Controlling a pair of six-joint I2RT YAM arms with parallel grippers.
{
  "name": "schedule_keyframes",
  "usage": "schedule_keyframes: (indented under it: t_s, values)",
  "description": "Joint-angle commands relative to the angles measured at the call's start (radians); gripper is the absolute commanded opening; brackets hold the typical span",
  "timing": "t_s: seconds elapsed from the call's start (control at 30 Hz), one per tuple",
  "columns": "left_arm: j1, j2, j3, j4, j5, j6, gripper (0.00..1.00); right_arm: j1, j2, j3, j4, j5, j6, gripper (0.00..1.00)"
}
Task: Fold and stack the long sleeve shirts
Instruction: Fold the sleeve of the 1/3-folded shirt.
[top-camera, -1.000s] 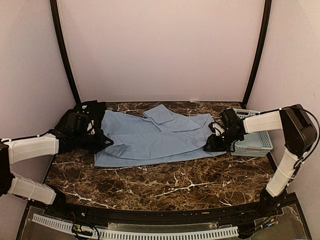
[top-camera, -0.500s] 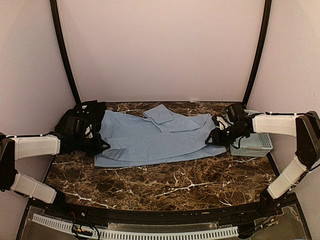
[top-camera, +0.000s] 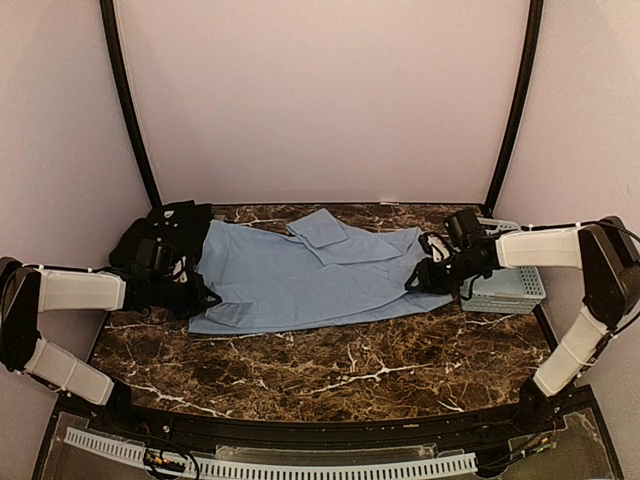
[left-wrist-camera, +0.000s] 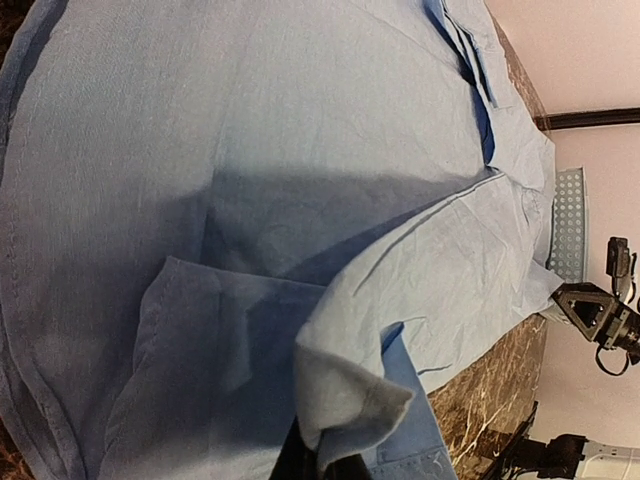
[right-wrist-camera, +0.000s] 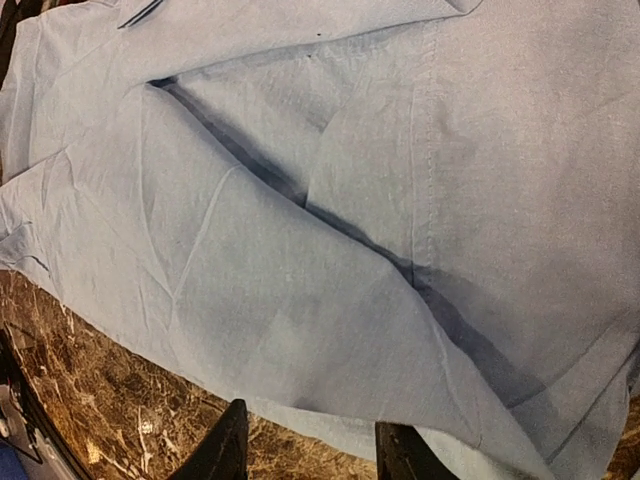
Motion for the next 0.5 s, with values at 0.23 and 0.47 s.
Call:
schedule_keyframes:
  t_s: [0.23,0.47]
  values:
    - [0.010,0.004,0.004,-0.006,0.008,0.044,0.04,0.102,-0.168,-0.034,-0.006,0.050,0.069,0.41]
    - [0.011,0.023,-0.010,0.016,0.003,0.046,0.06,0.093,0.035,0.091,0.054,0.099,0.023,0.40]
